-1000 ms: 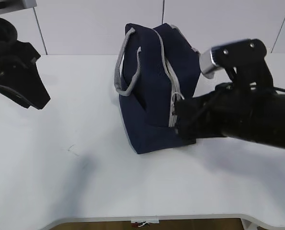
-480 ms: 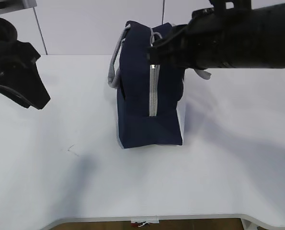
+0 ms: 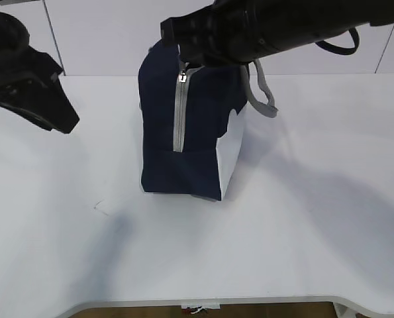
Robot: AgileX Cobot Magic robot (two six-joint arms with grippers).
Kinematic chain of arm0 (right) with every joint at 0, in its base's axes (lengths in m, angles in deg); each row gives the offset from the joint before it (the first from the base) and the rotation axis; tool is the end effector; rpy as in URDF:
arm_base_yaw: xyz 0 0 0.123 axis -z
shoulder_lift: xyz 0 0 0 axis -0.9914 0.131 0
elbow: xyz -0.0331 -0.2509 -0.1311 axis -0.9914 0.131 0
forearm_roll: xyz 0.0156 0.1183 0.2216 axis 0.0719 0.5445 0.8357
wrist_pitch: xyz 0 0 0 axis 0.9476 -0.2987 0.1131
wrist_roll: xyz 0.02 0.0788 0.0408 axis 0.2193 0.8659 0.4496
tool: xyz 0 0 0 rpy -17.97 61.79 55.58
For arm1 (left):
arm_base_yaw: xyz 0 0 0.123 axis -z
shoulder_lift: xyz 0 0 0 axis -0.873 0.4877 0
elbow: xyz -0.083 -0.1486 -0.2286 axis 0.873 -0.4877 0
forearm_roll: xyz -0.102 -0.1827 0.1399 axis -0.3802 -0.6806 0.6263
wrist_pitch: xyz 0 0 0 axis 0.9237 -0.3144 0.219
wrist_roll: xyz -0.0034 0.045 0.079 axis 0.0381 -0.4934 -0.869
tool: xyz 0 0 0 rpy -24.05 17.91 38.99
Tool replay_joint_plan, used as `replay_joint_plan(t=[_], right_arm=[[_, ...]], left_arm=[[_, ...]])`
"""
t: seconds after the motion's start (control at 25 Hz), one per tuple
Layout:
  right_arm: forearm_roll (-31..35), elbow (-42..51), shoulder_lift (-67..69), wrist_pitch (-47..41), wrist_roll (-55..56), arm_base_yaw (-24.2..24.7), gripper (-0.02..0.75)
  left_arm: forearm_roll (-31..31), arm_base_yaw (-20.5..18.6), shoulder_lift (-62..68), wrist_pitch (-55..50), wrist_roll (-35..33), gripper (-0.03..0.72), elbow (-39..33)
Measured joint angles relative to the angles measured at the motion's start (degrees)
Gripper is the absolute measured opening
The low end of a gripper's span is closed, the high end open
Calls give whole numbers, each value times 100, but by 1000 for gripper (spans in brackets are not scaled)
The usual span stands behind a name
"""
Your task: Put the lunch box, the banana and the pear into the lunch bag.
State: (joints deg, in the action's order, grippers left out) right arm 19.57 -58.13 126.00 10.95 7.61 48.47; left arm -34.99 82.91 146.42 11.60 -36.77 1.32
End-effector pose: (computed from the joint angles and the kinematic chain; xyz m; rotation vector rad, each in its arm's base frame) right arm 0.3055 0.2109 0.3316 -0.4229 2.1050 0.5314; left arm 0.2672 -0.1372 0.3317 0.6916 2.6868 -0.4938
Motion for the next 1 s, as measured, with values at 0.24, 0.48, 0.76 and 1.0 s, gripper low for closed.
replay_joint_plan(t=[0.24,0.48,0.76,1.0], right_arm=[[349,-110,13,-234,0,0,13],[832,-110,13,-257,0,0,13],[1084,-110,13,-270,11,0,13],[1106,-110,13,-270,11,0,13]], left_arm=[[-403,0,277,838,-516,406,-9],[-1182,0,576,1570,-1329,460,-24],[-1669,0,974,2112,-2024,452,-24],[-2022,0,1284,2411,-2504,269,-24]])
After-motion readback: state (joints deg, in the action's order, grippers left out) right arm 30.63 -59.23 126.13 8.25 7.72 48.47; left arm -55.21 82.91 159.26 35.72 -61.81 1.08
